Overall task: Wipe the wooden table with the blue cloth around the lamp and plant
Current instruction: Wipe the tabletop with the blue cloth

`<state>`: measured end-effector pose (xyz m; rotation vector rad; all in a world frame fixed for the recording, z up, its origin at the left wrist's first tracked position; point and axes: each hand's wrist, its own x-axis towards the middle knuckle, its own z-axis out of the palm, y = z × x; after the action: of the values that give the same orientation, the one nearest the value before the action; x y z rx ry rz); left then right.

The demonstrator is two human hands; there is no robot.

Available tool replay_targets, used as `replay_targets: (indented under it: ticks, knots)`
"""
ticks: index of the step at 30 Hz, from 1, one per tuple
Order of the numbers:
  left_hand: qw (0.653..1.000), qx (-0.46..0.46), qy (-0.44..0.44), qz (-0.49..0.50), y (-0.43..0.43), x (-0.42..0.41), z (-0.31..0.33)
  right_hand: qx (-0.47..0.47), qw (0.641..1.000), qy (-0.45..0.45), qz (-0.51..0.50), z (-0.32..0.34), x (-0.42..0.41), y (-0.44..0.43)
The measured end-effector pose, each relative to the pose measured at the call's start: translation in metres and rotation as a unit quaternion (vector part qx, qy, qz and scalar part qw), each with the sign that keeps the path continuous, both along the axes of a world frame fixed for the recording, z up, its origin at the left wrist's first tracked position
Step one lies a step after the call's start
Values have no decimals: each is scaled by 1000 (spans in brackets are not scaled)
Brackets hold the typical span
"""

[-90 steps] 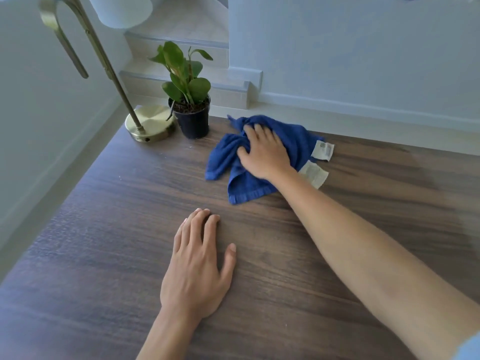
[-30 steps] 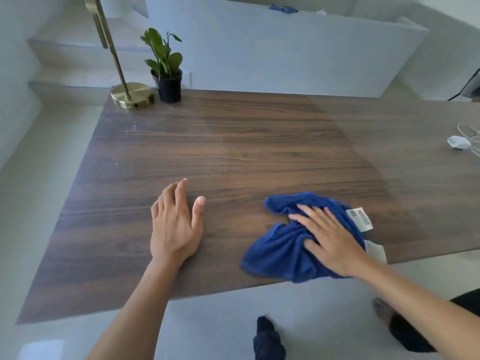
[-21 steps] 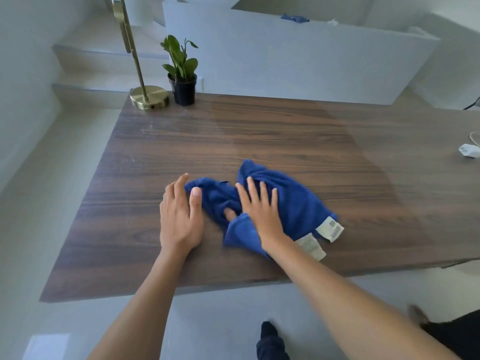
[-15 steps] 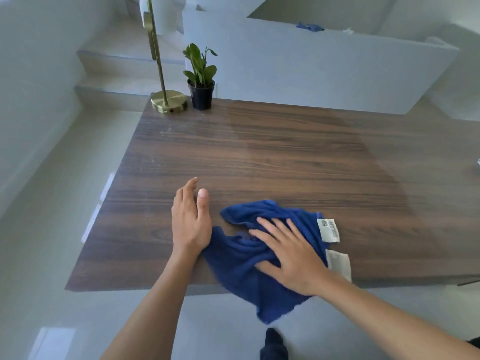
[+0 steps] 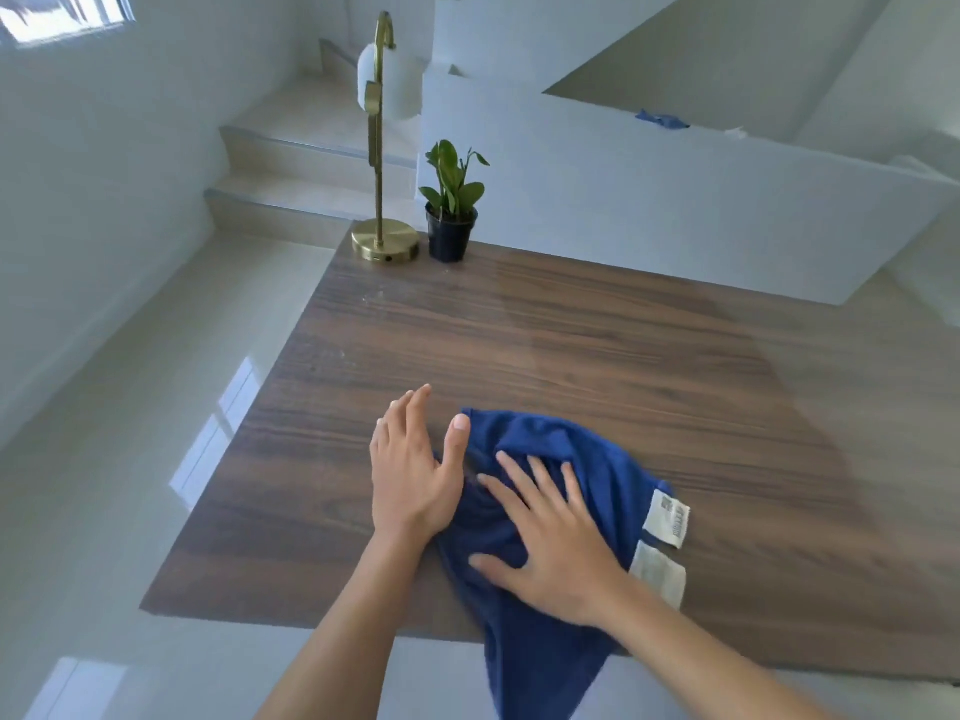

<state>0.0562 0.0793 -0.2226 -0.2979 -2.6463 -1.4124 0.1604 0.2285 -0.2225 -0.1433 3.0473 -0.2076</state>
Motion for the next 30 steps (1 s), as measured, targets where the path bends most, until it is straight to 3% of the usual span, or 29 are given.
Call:
replay_targets:
  ticks: [3, 9, 12, 15, 18, 22, 25, 28, 30]
  knots:
    - [999, -39, -7, -7, 3, -13, -1, 9, 1000, -8, 3, 0, -9, 54]
    - [991, -126, -16, 34, 14, -23, -7, 40, 976, -26, -211, -19, -176, 102]
    - [986, -148, -30, 71, 23, -38, -7, 15, 997, 4, -74, -16, -214, 50]
    - [980, -174, -32, 87, 32, -60, -8, -102, 990, 47, 80, -4, -187, 45]
    - [962, -261, -36, 71, 36, -71, -14, -103, 987, 124, 21, -6, -203, 105]
    - [939, -343, -29, 29, 39, -79, -20, -65, 988, 65, -124, -8, -304, 141]
    - [930, -366, -37, 11, 48, -101, -17, -44, 997, 43, -51, -16, -346, 112]
    - [936, -350, -30, 18, 55, -117, -14, -150, 981, 92, 81, -12, -328, 118]
    - [935, -352, -29, 21, 56, -118, -15, -165, 973, 136, 86, -10, -321, 144]
